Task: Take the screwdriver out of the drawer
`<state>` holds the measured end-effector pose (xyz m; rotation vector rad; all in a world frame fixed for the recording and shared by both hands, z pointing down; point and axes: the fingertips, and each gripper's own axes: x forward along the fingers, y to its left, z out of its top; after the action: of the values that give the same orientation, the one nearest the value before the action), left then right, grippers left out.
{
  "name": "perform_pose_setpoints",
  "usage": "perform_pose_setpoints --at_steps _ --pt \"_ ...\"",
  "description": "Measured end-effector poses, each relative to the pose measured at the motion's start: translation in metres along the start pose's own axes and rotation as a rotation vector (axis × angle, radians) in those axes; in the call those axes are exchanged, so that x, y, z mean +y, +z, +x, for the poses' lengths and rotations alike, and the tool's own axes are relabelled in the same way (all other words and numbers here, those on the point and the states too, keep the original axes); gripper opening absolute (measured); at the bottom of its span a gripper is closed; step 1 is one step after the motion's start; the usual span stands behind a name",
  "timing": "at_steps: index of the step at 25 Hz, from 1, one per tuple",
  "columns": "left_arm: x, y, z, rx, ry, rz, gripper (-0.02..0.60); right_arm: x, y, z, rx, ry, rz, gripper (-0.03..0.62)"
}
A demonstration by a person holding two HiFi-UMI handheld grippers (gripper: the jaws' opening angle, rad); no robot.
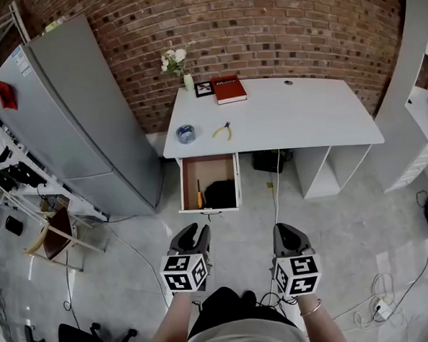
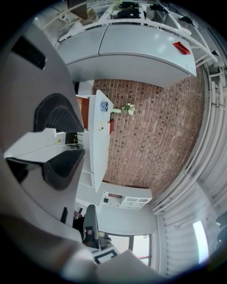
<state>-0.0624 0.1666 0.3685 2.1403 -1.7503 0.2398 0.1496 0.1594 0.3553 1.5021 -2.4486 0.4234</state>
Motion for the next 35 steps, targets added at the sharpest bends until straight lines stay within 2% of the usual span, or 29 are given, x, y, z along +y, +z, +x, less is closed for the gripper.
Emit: perform_pose_setpoints --at_steps 11,26,35 --pt "0.041 0.008 0.022 0.009 0.062 -0.020 0.137 0.003 0.007 0.038 0.011 0.015 0.023 0.002" --pt "0.140 0.053 0.137 0.028 0.086 -0.047 0.143 -0.002 0.063 0.188 0.017 0.003 0.003 0.002" --pt "0.182 0.059 0.188 0.077 0.075 -0.050 0.146 0.000 0.078 0.251 0.046 -0.005 -0.002 0.003"
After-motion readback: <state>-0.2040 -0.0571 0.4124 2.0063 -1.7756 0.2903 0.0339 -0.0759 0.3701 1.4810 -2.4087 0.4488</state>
